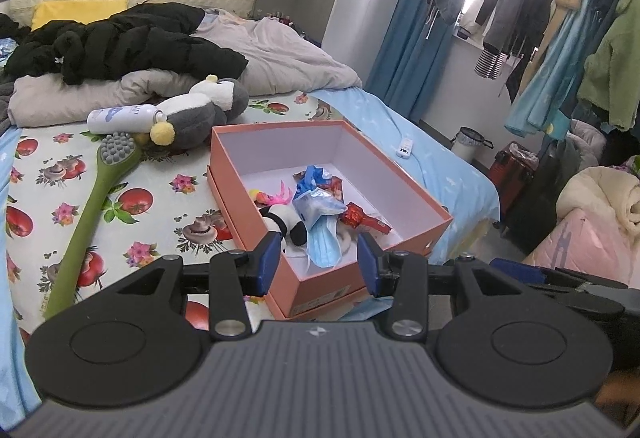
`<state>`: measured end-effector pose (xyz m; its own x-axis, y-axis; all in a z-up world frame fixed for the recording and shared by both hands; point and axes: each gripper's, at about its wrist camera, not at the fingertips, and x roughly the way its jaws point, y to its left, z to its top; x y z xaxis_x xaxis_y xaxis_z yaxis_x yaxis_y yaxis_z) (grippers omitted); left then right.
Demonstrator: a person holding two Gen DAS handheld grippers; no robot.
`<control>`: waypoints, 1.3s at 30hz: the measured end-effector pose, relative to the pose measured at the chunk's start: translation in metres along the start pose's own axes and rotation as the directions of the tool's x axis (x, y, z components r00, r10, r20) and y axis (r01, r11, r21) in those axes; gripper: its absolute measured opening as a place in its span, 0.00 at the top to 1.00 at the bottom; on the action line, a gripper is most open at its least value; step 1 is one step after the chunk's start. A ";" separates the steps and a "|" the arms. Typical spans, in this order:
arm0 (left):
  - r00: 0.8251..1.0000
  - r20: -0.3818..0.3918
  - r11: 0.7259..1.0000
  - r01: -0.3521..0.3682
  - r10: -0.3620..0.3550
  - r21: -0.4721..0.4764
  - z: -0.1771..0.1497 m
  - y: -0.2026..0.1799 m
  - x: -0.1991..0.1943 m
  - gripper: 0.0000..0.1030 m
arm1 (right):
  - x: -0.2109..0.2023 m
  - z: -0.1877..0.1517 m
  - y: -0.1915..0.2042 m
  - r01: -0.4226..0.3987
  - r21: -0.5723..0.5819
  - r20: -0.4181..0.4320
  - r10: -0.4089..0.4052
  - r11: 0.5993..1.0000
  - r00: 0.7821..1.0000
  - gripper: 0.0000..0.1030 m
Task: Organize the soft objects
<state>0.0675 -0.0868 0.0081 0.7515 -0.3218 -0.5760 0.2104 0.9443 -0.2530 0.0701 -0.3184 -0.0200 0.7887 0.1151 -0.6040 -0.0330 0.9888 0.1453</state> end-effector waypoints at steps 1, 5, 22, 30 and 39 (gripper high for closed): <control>1.000 0.000 1.000 0.001 -0.001 0.002 0.000 0.000 0.000 0.53 | -0.001 0.000 -0.001 0.001 0.001 0.001 -0.001 1.000 1.000 0.34; 1.000 -0.007 1.000 0.005 -0.005 -0.001 0.000 -0.001 0.003 0.53 | 0.000 0.003 -0.005 0.016 0.002 0.008 -0.016 1.000 1.000 0.34; 0.999 -0.034 1.000 0.008 -0.008 0.001 0.004 -0.003 0.013 0.06 | 0.002 0.013 -0.016 0.034 -0.005 0.026 -0.034 0.999 0.999 0.00; 0.999 -0.037 1.000 -0.005 0.006 0.012 0.007 -0.003 0.015 0.02 | 0.002 0.014 -0.016 0.035 -0.002 0.026 -0.035 0.999 0.999 0.00; 0.999 -0.047 0.999 -0.018 0.019 0.027 0.007 -0.003 0.018 0.01 | 0.002 0.013 -0.015 0.034 -0.004 0.025 -0.034 0.999 0.999 0.00</control>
<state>0.0845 -0.0952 0.0039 0.7254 -0.3064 -0.6164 0.2137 0.9515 -0.2214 0.0808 -0.3344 -0.0131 0.8047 0.0793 -0.5884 -0.0089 0.9925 0.1216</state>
